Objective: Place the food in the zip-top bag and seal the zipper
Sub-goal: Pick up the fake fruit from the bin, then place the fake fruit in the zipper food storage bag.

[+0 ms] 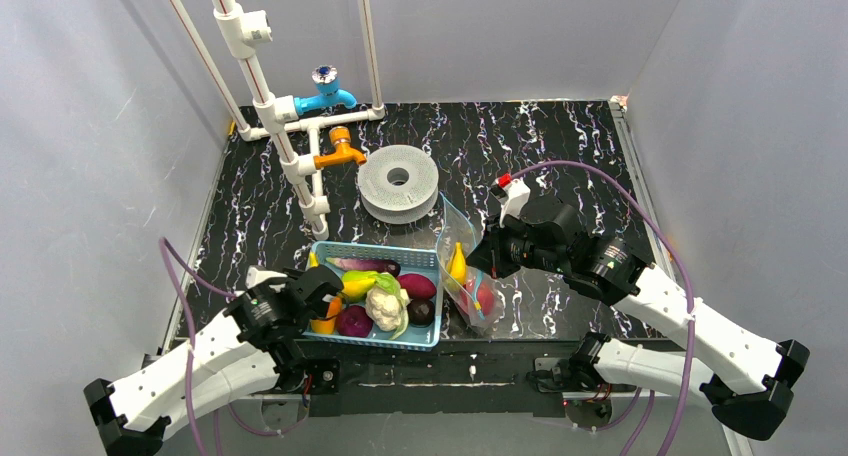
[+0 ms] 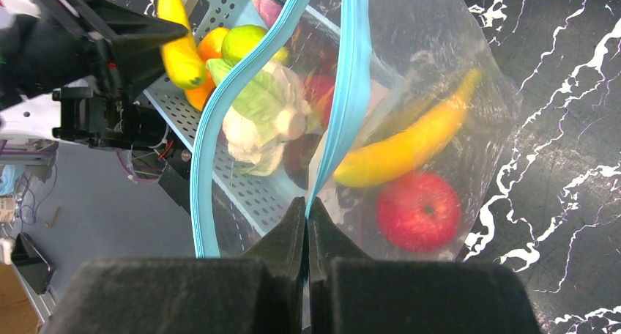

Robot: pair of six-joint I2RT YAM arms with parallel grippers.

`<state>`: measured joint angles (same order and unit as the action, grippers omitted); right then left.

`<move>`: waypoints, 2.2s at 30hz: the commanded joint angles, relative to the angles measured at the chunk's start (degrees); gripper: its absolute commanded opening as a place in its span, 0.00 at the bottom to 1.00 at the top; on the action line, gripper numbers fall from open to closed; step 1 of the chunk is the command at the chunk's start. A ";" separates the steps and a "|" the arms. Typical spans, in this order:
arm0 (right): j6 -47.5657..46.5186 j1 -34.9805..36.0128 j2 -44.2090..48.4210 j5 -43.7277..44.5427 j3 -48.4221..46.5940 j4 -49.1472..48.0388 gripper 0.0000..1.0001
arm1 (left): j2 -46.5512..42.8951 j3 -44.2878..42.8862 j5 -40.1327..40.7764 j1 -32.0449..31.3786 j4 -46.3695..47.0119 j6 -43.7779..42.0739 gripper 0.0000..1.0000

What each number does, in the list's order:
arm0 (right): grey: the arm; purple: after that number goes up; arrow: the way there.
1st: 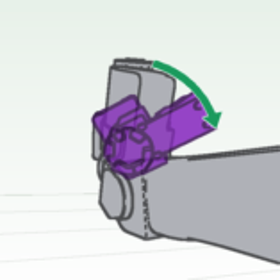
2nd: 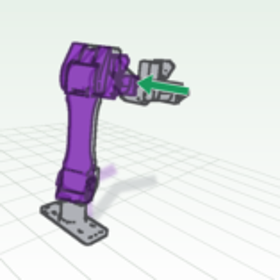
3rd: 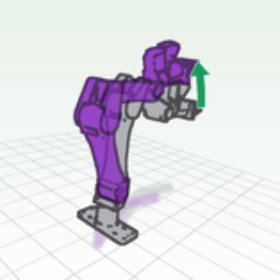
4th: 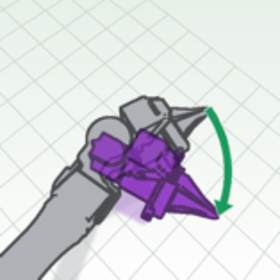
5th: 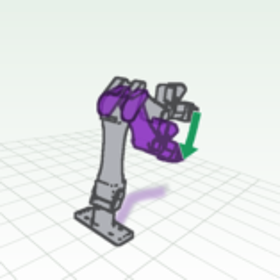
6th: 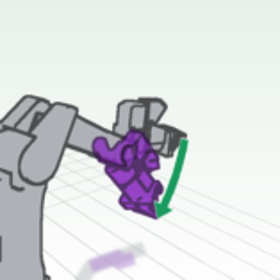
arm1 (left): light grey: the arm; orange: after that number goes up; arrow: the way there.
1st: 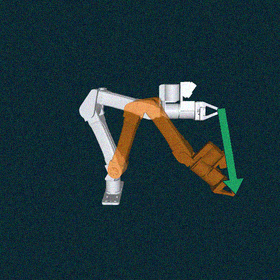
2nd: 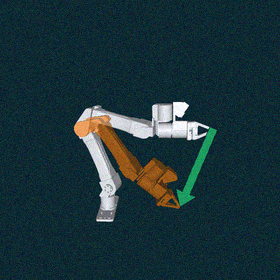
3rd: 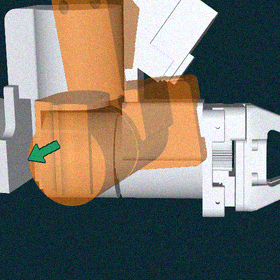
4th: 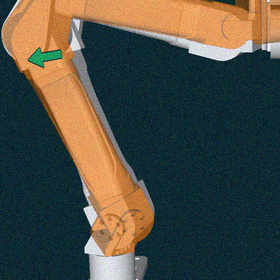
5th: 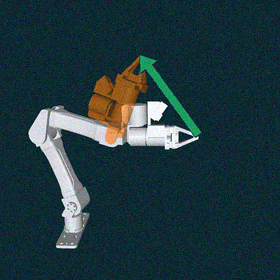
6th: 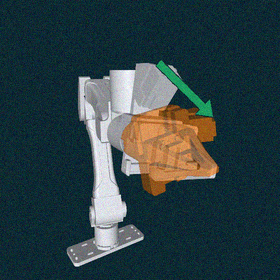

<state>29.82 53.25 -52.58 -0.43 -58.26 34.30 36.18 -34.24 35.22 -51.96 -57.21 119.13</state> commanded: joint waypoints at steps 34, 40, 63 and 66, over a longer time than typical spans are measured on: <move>0.56 -0.35 1.07 -1.31 -0.81 -5.22 0.01 | 26.61 -17.38 -54.52 -0.16 72.89 -49.14 0.29; 1.53 -0.37 1.72 -1.73 -0.37 -6.25 0.01 | 23.22 -8.85 -44.17 -0.16 77.50 -40.17 0.29; 1.67 -0.40 1.29 -0.67 -0.73 -6.53 0.01 | 20.46 -7.47 -38.64 -0.22 71.43 -36.53 0.91; 1.67 -0.43 1.16 -0.73 -0.54 -6.62 0.01 | 19.70 -11.90 -36.38 -0.15 60.21 -40.33 0.92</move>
<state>31.53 52.95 -51.86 -1.28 -58.22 31.07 58.61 -39.59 -4.80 -51.99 16.25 84.20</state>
